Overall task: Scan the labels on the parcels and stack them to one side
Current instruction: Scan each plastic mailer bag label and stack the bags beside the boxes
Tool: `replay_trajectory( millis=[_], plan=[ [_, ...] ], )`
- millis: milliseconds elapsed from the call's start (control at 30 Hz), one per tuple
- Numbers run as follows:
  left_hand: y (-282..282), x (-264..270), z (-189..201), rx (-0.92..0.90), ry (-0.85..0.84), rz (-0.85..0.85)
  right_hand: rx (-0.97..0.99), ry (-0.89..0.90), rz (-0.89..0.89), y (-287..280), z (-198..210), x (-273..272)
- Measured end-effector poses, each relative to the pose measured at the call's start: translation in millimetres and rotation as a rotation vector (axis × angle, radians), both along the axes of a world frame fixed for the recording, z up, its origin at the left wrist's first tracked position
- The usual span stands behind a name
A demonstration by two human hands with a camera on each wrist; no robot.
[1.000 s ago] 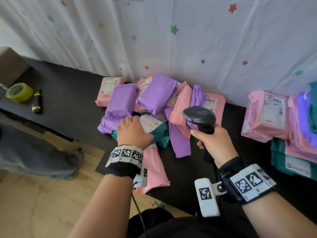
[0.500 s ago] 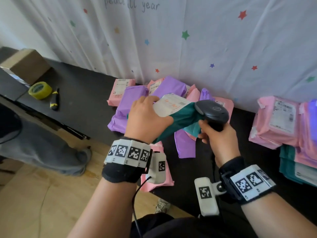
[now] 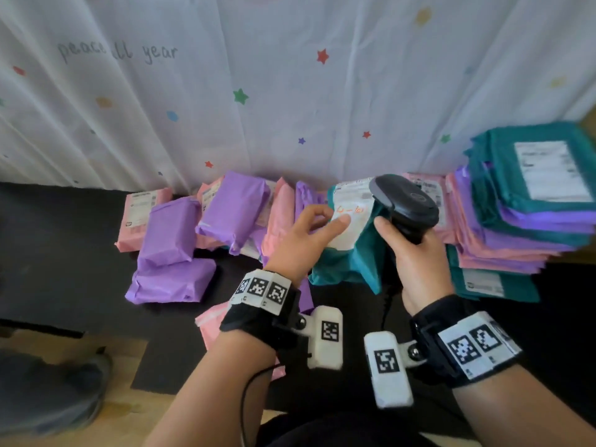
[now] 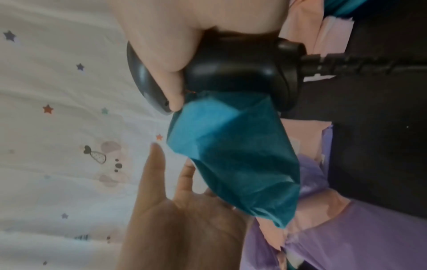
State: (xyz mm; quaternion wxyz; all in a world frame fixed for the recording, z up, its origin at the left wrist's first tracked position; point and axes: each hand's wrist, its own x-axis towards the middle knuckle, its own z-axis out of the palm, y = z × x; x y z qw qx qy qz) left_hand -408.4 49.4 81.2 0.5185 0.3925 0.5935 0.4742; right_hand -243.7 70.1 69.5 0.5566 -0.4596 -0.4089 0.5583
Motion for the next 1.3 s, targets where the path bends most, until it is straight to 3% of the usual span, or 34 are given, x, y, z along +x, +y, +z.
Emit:
replay_trajectory(
  millis=[133,233,333,533,767,833,933,967,1300],
  plan=[
    [18.4,16.1,-1.7,-0.108,-0.161,0.05,0.036,-0.016,-0.073,2.8,0.9,23.2],
    [25.2,25.7,2.3,-0.252,-0.386,-0.141,0.038,0.018,-0.106,3.6,2.4,37.6],
    [30.8,33.9,5.1,-0.348,-0.495,-0.247,0.023,0.051,-0.117,4.8,2.9,50.8],
    [42.1,42.0,6.2,-0.281,-0.603,-0.19,0.022,-0.136,-0.128,6.5,3.3,64.5],
    [49.2,33.5,8.2,-0.064,-0.251,-0.001,0.045,-0.298,-0.149,6.7,9.5,67.0],
    [48.6,32.1,9.4,0.012,-0.022,0.065,0.002,-0.31,-0.131,5.5,11.8,64.0],
    [47.8,28.4,10.9,0.052,0.477,0.172,-0.022,-0.351,-0.079,4.6,14.8,59.8],
    [47.2,27.3,11.0,0.058,0.539,0.195,-0.023,-0.359,-0.065,4.4,16.2,58.0],
    [52.8,19.9,5.5,0.077,0.576,0.235,-0.018,-0.482,0.021,-0.9,23.4,47.0]
  ],
)
